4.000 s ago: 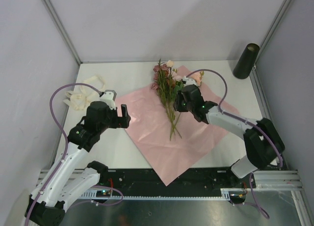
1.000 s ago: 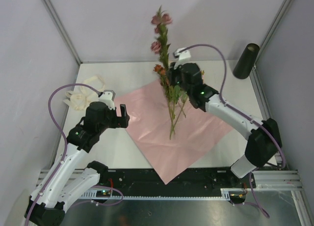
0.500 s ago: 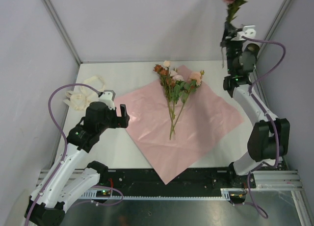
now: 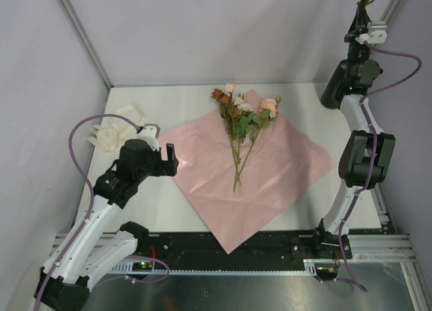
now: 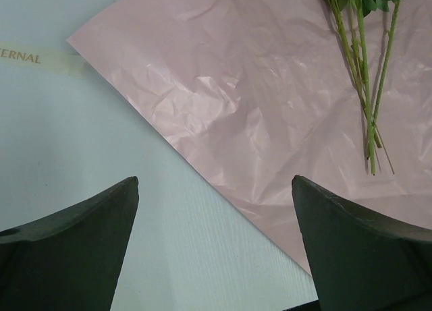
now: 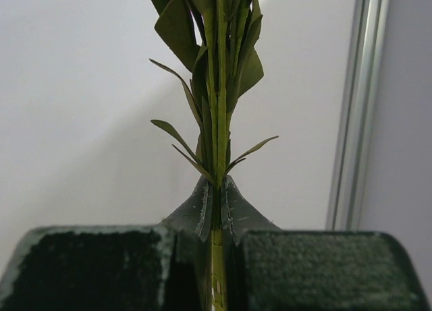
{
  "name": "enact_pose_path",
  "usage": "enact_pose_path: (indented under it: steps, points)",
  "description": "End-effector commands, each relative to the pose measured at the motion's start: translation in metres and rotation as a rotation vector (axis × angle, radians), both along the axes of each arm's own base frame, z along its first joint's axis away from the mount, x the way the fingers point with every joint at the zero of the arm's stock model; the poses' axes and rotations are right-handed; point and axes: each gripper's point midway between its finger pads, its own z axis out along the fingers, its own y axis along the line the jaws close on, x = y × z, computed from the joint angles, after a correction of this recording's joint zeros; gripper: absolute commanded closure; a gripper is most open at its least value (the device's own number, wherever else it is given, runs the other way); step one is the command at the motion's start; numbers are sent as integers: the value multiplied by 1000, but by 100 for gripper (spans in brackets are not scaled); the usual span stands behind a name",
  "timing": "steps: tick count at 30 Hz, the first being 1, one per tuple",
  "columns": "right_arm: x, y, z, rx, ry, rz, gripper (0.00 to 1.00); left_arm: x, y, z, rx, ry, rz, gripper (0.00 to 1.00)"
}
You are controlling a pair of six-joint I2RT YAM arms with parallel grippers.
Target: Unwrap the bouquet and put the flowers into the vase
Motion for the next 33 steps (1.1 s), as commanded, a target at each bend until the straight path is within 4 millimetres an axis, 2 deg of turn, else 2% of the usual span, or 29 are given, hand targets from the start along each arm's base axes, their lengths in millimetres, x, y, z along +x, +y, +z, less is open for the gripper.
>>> enact_pose_path:
  steps: [1, 8, 16, 26, 30, 33]
  points:
    - [-4, -10, 31, -65, -127, -29, 100, 3, 4, 3, 26, -23, 3, 0]
    - [36, -24, 13, -63, -102, -4, 100, 2, 5, 7, 24, -39, 2, 0]
    - [75, -40, -33, -44, -32, 6, 100, 5, 13, 9, 49, -56, 41, 0]
    - [84, -63, -83, 54, 46, -58, 100, 5, 13, 11, 51, -61, 36, 0]
    - [82, -74, -95, 123, 91, -94, 89, 5, 15, 14, 50, -71, 42, 0]
    - [77, -81, -108, 212, 155, -112, 70, 4, 15, 18, 45, -85, 44, 0]
